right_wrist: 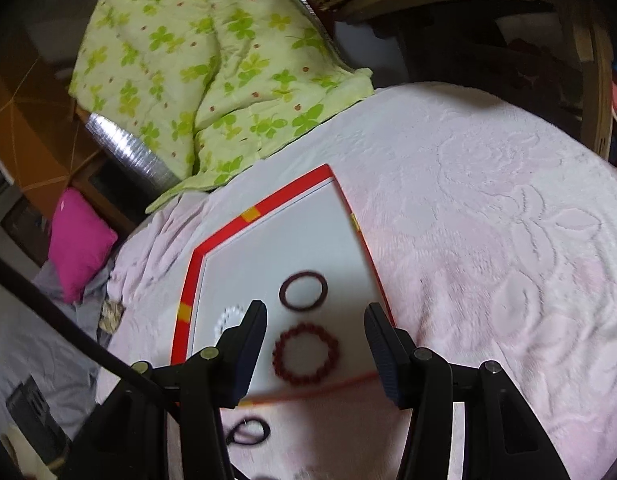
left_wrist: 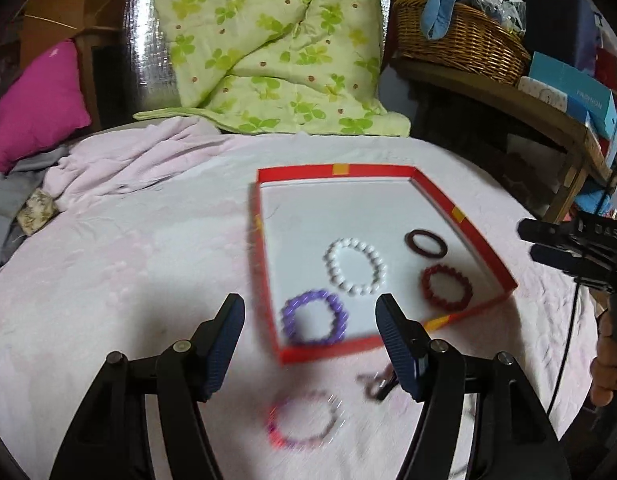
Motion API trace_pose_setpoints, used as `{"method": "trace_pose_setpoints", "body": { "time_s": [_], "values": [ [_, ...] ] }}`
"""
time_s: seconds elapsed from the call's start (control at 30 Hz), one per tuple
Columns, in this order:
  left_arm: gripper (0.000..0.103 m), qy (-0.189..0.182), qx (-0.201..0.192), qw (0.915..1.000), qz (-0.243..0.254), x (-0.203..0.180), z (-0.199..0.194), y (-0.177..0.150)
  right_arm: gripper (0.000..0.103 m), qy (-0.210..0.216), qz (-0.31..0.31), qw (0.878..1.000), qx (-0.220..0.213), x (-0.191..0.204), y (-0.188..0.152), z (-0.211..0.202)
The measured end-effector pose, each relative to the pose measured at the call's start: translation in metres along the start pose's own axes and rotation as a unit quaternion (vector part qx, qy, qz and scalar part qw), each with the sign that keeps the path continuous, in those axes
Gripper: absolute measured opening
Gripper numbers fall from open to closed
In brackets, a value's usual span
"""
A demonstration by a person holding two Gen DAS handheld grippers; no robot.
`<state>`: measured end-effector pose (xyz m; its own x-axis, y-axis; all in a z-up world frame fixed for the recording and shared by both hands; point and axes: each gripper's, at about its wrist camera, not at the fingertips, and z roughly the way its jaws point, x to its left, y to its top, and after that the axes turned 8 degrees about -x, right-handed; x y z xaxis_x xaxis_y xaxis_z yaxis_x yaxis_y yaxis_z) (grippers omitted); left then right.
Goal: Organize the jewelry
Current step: 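Lower the white pearl bracelet into the box with the left gripper while the right releases the maroon bangle inside, then withdraw both grippers from the box toward the remaining bracelets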
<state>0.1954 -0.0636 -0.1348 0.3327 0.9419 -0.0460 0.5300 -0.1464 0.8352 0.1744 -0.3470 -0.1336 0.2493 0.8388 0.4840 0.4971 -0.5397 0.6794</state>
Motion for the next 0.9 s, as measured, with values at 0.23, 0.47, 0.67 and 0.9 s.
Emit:
{"method": "trace_pose_setpoints", "body": {
  "time_s": [0.23, 0.47, 0.67, 0.9],
  "values": [
    [0.069, 0.019, 0.016, 0.9996, -0.012, 0.025, -0.034, -0.031, 0.055, 0.002, -0.018, 1.0, 0.021, -0.015, -0.032, -0.034],
    [0.069, 0.032, 0.042, 0.9983, 0.023, 0.034, -0.045, -0.058, 0.055, 0.029, -0.033, 0.996, 0.071, -0.027, -0.071, -0.053],
    [0.069, 0.0, 0.044, 0.9987, 0.025, 0.031, -0.054, -0.067, 0.055, 0.058, -0.038, 0.991, 0.111, -0.018, -0.101, -0.052],
    [0.069, 0.007, 0.052, 0.9979, 0.039, 0.028, -0.048, -0.069, 0.055, 0.084, -0.07, 0.984, 0.14, 0.004, -0.122, -0.045]
  ]
}}
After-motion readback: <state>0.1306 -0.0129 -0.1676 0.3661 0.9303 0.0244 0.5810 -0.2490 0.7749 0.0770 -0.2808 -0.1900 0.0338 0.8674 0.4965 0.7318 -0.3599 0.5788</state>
